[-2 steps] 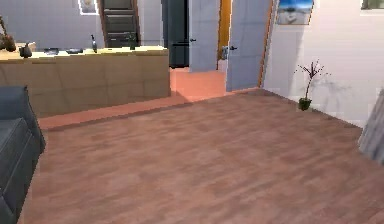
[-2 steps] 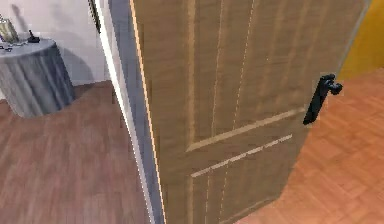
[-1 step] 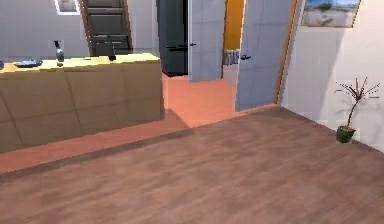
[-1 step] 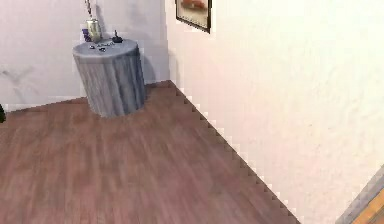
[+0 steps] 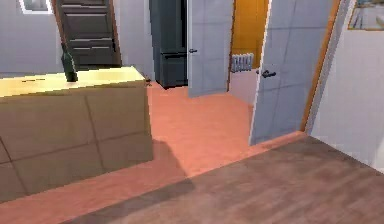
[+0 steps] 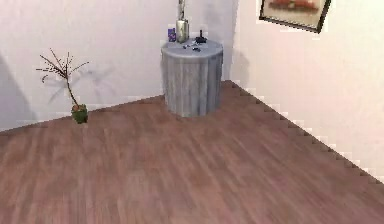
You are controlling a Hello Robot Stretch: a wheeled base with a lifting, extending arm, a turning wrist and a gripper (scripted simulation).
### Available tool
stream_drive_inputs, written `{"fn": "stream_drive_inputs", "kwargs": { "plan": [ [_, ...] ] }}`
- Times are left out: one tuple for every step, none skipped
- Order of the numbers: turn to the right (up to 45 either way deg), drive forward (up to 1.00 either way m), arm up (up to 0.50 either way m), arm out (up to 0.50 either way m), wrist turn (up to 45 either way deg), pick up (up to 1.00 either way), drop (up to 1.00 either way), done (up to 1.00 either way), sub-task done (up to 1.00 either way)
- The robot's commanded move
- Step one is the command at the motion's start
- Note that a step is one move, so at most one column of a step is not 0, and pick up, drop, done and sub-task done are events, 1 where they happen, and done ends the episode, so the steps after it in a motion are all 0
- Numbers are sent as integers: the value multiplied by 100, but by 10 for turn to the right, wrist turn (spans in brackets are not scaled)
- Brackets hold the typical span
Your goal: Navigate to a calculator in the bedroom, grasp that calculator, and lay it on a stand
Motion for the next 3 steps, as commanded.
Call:
{"fn": "stream_drive_inputs", "kwargs": {
  "plan": [
    [0,100,0,0,0,0,0,0,0],
    [0,100,0,0,0,0,0,0,0],
    [120,0,0,0,0,0,0,0,0]
  ]
}}
